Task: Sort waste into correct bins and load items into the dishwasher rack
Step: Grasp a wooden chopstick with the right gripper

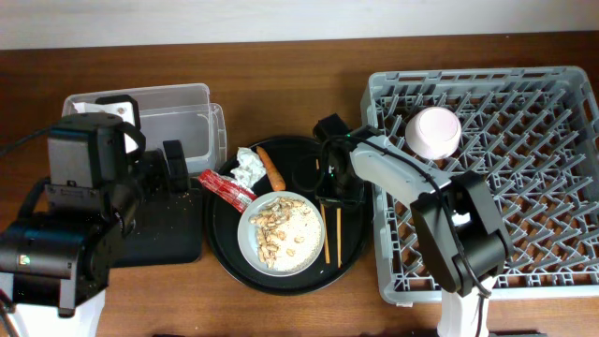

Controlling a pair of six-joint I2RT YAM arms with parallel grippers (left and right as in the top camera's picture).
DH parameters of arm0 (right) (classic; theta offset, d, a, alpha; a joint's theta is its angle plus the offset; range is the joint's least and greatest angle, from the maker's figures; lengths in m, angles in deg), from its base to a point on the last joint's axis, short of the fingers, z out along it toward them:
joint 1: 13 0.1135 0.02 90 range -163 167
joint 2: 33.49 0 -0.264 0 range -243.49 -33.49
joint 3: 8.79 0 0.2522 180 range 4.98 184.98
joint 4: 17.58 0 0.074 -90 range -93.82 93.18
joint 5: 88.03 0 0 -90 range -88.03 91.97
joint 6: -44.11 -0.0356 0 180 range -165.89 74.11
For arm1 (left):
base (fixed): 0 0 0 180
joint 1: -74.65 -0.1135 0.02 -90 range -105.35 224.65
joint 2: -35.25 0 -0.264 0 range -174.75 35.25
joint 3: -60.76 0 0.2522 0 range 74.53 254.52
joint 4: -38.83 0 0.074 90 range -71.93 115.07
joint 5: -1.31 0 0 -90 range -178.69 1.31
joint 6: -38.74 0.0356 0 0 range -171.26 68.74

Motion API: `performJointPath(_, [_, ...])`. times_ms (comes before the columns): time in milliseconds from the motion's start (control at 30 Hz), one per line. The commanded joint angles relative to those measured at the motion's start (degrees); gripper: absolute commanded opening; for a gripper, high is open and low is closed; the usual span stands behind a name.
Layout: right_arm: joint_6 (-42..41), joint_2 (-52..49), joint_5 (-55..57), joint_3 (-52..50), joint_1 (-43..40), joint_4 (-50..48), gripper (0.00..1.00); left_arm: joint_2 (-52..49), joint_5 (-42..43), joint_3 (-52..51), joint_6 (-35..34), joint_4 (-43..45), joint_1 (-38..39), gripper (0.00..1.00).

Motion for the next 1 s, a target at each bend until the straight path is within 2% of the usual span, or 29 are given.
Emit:
performJointPath(0, [-2.10,-2.80,0.76,-0.33,0.26,0.07,0.15,0.02,-0.81,0.50,-0.74,0.09,-0.24,1.00])
performJointPath(33, [-1.60,-2.64,-0.42,-0.17,0.22,-0.02,0.16,0.02,-0.81,0.50,-0.74,0.09,-0.24,1.00])
performJointPath(67, [4.26,-2.10,-4.48,0.79,0.07,0.50,0.16,0.02,-0.81,0.50,-0.74,0.09,-0.24,1.00])
performJointPath(100, [6.67,-0.87,-5.55,2.16,0.07,2.62,0.16,0.02,-0.79,0.50,-0.74,0.09,-0.24,1.00])
performJointPath(167, [6.75,0.72,-5.38,3.74,0.07,4.46,0.17,0.02,-0.81,0.50,-0.74,0.11,-0.24,1.00])
performJointPath(267, [6.58,2.51,-3.17,4.90,-0.09,4.83,0.33,0.02,-0.81,0.50,-0.74,0.11,-0.24,1.00])
performJointPath(333, [4.20,2.12,2.29,4.63,-0.22,4.81,0.36,0.02,-0.81,0.50,-0.74,0.11,-0.24,1.00])
performJointPath(433, [1.11,-0.24,9.35,4.13,-0.20,4.79,0.37,0.02,-0.79,0.50,-0.74,0.11,-0.24,1.00])
performJointPath(567, [1.11,-5.27,9.18,4.11,-0.22,4.81,0.37,0.02,-0.81,0.50,-0.74,0.09,-0.24,1.00])
performJointPath(733, [2.03,-6.58,3.10,4.22,-0.17,3.76,0.04,0.02,-0.79,0.50,-0.74,0.09,-0.24,1.00])
performJointPath(833, [3.08,-5.16,-0.24,4.26,-0.15,4.79,0.04,0.02,-0.79,0.50,-0.74,0.09,-0.24,1.00])
performJointPath(967, [6.47,1.92,0.09,5.92,-0.26,6.34,0.04,0.02,-0.79,0.50,-0.74,0.11,-0.24,1.00])
